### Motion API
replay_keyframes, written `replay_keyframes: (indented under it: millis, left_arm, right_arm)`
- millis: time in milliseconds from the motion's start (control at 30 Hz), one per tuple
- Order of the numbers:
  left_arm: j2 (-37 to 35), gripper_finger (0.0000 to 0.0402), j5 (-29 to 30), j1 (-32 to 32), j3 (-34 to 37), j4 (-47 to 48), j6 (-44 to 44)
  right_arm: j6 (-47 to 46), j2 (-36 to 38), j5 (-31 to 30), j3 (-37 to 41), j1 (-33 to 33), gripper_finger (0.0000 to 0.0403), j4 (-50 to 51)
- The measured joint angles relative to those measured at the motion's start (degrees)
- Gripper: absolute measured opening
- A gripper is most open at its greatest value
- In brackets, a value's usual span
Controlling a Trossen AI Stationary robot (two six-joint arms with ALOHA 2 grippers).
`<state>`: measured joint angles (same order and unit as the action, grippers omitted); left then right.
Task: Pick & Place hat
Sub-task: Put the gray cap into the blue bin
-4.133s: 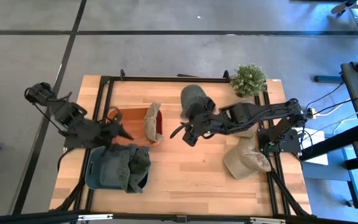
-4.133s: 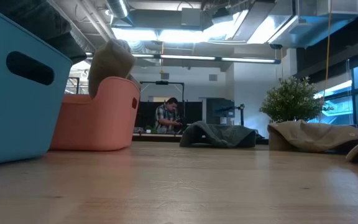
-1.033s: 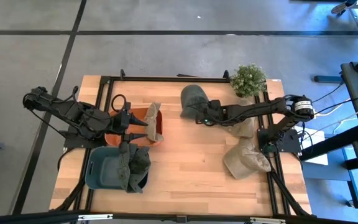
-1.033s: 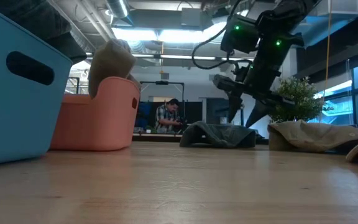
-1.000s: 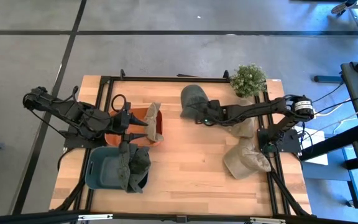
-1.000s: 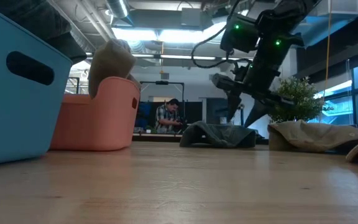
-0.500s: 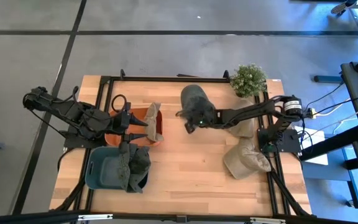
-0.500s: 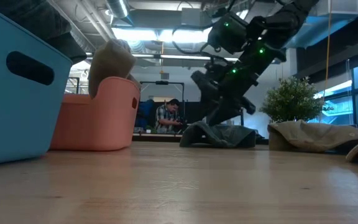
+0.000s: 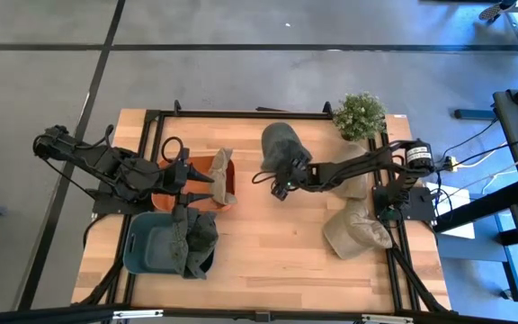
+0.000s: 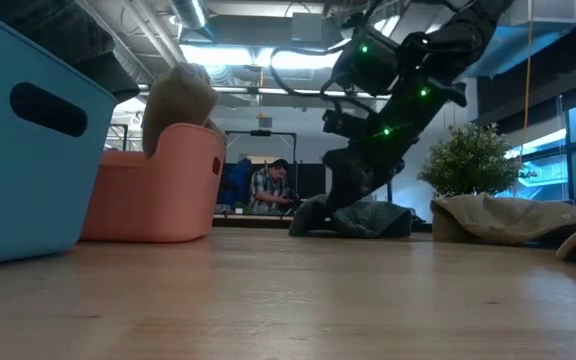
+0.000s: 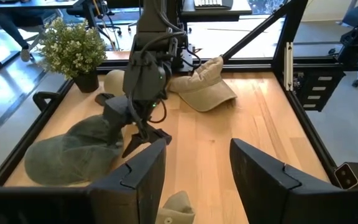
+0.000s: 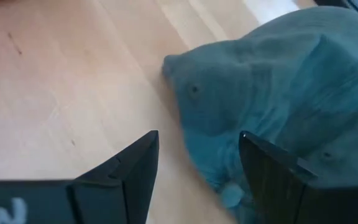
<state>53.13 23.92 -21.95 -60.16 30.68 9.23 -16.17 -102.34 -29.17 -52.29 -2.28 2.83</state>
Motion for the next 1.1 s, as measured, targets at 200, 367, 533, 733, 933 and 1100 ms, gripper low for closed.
replay_keyframes:
  millis: [200,367,533,733,933,1100]
  left_arm:
    - [0.0,0.0177,0.0,0.0,0.0,0.4,0.0]
    - [0.0,0.0177,0.2,0.0,0.0,0.6,0.0]
    - [0.0,0.0176,0.4,0.0,0.0,0.8,0.0]
    - [0.0,0.0174,0.4,0.0,0.0,0.9,0.0]
    - [0.0,0.0177,0.5,0.0,0.0,0.9,0.0]
    - [0.0,0.0177,0.5,0.0,0.0,0.9,0.0]
  right_arm:
    - [-0.1,-0.3,0.1,0.0,0.1,0.0213,-0.5]
    - [-0.3,-0.3,-3.0,0.0,0.1,0.0205,-1.5]
    - [-1.2,-0.3,-10.8,0.0,-0.2,0.0192,-1.8]
    - [-1.3,-0.3,-7.2,0.0,-2.1,0.0165,-1.8]
    - [1.4,-1.5,-0.8,0.0,-3.9,0.0136,-2.1]
    - [3.3,-4.6,0.3,0.0,-4.7,0.0128,-4.6]
